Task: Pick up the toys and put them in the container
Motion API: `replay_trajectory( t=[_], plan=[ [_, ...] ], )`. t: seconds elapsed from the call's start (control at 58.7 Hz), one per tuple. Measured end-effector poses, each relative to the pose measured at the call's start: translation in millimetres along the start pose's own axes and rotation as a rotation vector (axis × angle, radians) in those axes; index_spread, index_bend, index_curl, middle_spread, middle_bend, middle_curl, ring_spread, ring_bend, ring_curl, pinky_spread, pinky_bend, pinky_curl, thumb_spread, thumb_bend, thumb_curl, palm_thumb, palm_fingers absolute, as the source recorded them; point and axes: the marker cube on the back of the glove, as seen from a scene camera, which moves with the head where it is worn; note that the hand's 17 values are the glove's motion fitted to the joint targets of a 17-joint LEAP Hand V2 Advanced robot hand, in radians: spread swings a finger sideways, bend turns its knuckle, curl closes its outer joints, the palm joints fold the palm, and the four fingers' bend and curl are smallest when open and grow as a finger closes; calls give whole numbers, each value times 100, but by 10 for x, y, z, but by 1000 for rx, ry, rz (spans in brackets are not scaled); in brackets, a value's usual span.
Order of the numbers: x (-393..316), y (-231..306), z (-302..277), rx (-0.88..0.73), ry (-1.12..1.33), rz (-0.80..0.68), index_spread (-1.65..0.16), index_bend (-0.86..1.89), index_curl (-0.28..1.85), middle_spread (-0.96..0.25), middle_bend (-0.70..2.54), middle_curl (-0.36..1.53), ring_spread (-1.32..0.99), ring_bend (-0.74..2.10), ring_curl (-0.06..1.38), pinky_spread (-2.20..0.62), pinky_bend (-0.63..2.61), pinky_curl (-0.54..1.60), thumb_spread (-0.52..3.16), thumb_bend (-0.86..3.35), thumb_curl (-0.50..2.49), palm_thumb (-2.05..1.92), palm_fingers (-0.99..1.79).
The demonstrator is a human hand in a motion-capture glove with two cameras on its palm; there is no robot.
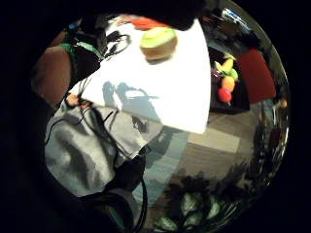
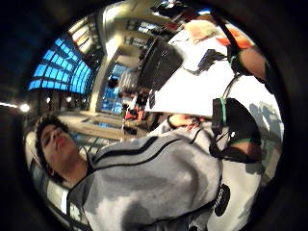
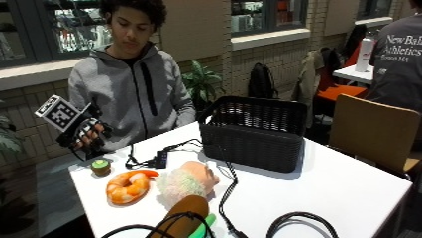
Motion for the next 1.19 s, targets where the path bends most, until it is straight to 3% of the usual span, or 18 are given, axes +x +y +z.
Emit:
replay_trajectory(
  t=[0.068,0.153,0.239,0.375,0.477,0.631,0.716,0.886,1.091,1.193],
  plan=[
    [195,-148,-10,35,43,66,-18,20,30,1,38,25,-18,63,20,-4,50,26,161,68,28,19,56],
    [489,-568,-26,285,109,-55,-18,21,33,1,35,26,-18,59,19,-4,54,28,158,67,28,16,50],
    [589,-509,-80,89,150,199,-19,27,37,2,23,25,-18,53,19,-4,60,31,152,62,27,11,37],
    [681,-1047,-178,-21,228,346,-20,37,41,3,14,23,-17,45,17,-3,65,33,141,52,25,7,25],
    [833,-742,33,-35,306,249,-22,40,44,4,13,22,-15,39,16,-2,69,35,134,45,24,4,8],
    [826,-924,47,-41,332,261,-19,48,46,6,12,20,-12,33,16,-2,71,34,130,40,26,8,2],
    [861,-1069,85,112,373,178,-15,56,49,6,11,19,-12,32,17,-2,72,35,131,41,27,14,-1],
    [736,-993,98,-1,313,229,-12,85,56,8,10,16,-11,27,18,-2,70,34,138,46,31,27,1],
    [264,-975,-68,203,363,-46,-14,121,65,6,21,21,-10,15,16,-2,54,31,142,52,35,41,5],
    [-363,-1057,-139,204,409,-139,-14,126,65,4,26,25,-11,15,15,-1,48,29,142,52,36,45,8]
  ],
)
